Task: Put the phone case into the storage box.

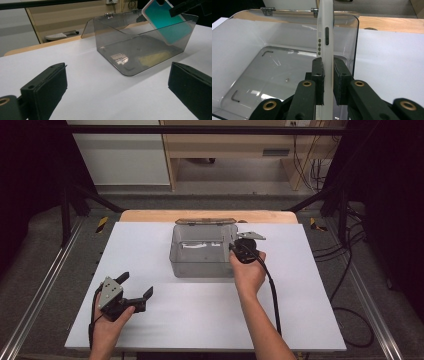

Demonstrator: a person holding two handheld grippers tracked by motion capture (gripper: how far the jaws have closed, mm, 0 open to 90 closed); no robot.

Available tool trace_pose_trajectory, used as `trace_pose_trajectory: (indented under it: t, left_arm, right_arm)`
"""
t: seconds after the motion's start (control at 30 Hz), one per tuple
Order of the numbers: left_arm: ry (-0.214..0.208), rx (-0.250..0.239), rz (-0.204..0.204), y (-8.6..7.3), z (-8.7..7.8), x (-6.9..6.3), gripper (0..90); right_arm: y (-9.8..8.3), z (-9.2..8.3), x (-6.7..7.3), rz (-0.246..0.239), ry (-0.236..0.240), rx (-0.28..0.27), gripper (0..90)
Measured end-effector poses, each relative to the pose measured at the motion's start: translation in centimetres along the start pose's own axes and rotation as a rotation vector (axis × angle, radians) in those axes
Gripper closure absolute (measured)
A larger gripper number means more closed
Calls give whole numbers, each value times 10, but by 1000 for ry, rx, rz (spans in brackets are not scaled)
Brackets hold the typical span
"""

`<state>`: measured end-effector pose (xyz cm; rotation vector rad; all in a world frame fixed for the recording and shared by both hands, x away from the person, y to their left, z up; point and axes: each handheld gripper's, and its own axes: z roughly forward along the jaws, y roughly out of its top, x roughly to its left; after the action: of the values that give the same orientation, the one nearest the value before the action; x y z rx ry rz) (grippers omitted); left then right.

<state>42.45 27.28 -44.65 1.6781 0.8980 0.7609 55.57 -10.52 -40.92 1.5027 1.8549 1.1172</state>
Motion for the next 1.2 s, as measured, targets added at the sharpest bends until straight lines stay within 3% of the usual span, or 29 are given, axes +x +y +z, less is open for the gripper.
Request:
trace_pose_trajectory:
  t: [1.2]
  left_arm:
    - [-2,1,2,0,0,0,24]
  right_arm:
    - [-2,3,2,4,9,13,808]
